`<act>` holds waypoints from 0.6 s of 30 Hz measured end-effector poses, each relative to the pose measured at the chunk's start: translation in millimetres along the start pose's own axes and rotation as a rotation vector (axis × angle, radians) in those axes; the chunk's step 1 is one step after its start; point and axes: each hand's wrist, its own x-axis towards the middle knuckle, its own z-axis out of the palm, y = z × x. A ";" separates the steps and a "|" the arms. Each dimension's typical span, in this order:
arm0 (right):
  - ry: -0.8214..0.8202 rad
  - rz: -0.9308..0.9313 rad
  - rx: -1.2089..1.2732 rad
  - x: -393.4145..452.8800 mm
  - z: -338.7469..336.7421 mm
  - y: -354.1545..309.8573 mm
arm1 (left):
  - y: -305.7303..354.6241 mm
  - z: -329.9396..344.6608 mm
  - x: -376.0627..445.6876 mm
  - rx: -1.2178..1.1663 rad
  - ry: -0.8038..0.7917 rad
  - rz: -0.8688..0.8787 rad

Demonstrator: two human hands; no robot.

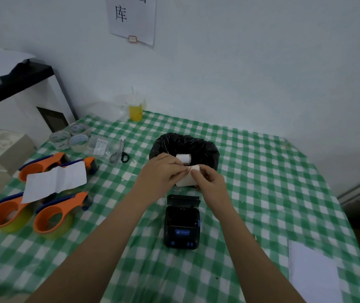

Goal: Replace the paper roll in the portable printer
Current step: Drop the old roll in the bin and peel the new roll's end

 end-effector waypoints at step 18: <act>0.018 0.022 0.026 3.5 -3.8 4.8 | 2.8 5.3 5.4 -0.347 -0.030 -0.251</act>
